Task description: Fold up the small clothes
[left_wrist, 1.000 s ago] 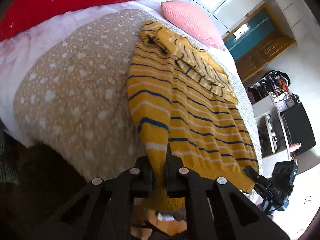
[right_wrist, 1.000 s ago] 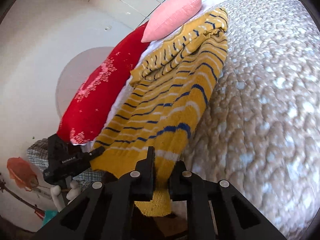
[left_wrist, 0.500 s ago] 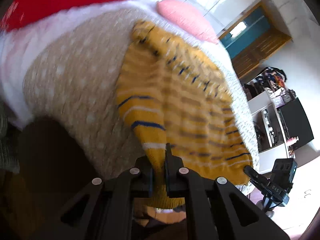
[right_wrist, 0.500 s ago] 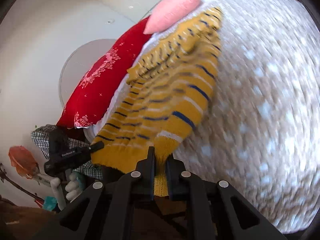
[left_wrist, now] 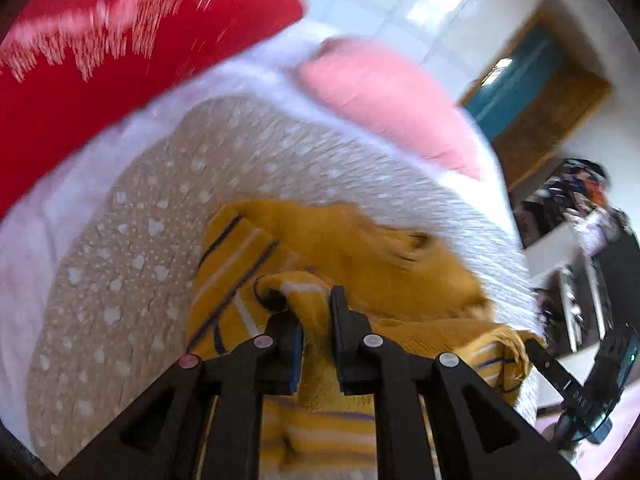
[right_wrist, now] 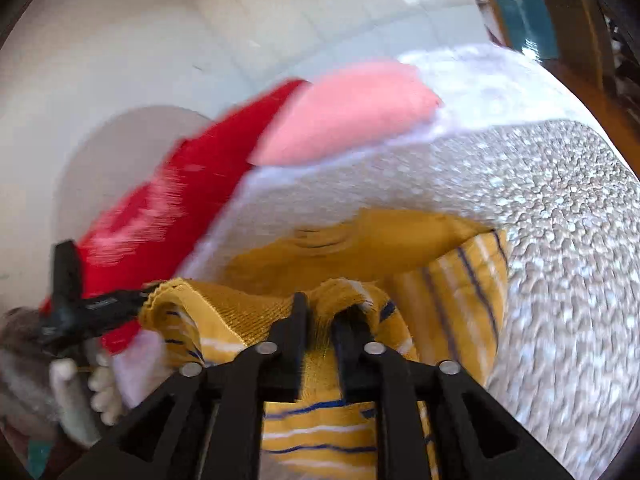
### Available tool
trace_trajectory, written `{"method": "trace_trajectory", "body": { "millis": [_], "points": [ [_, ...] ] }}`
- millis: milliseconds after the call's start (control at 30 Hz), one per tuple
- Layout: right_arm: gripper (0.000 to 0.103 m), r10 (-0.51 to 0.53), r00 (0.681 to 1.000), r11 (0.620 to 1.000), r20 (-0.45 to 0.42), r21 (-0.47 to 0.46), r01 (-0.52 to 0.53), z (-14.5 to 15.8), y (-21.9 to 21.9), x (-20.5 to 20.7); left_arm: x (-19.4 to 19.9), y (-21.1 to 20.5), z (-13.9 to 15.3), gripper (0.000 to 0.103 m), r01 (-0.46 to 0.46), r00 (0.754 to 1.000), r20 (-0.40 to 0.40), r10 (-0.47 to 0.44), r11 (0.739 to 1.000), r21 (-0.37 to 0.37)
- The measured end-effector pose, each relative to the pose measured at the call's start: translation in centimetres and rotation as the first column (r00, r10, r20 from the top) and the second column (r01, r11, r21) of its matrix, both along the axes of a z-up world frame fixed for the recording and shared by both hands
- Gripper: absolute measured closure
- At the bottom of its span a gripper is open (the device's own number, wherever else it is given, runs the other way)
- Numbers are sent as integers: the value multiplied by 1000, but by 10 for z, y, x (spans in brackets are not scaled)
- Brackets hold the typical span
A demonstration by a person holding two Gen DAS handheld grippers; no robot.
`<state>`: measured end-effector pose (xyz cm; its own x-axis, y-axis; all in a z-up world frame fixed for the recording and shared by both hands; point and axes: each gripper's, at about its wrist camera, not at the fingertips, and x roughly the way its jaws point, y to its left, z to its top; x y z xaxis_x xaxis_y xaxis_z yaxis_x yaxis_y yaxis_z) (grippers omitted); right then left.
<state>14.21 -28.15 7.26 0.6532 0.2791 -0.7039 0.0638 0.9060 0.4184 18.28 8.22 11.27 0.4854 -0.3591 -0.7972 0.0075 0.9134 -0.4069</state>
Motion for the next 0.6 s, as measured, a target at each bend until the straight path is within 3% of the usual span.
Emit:
{"method": "trace_trajectory", "body": {
  "millis": [33, 100, 167, 267, 500, 600],
  "points": [
    [67, -31, 999, 999, -21, -23, 30, -8, -5, 7, 5, 2, -12, 91, -17, 1000, -26, 16, 999, -30],
    [66, -58, 998, 998, -21, -33, 57, -15, -10, 17, 10, 10, -22, 86, -24, 999, -42, 20, 995, -97],
    [52, -81, 997, 996, 12, -38, 82, -11, -18, 16, 6, 20, -17, 76, -22, 1000, -6, 22, 995, -101],
    [49, -78, 995, 994, 54, -72, 82, 1, -22, 5, -4, 34, -5, 56, -36, 998, 51, 40, 996, -76],
    [48, 47, 997, 974, 57, -225, -33, 3, 9, -42, -42, 42, 2, 53, 19, 995, 103, -17, 1000, -22],
    [41, 105, 994, 932, 33, -351, -87, -9, 40, -37, -55, 26, -11, 51, 59, 992, 112, -61, 998, 24]
  ]
}}
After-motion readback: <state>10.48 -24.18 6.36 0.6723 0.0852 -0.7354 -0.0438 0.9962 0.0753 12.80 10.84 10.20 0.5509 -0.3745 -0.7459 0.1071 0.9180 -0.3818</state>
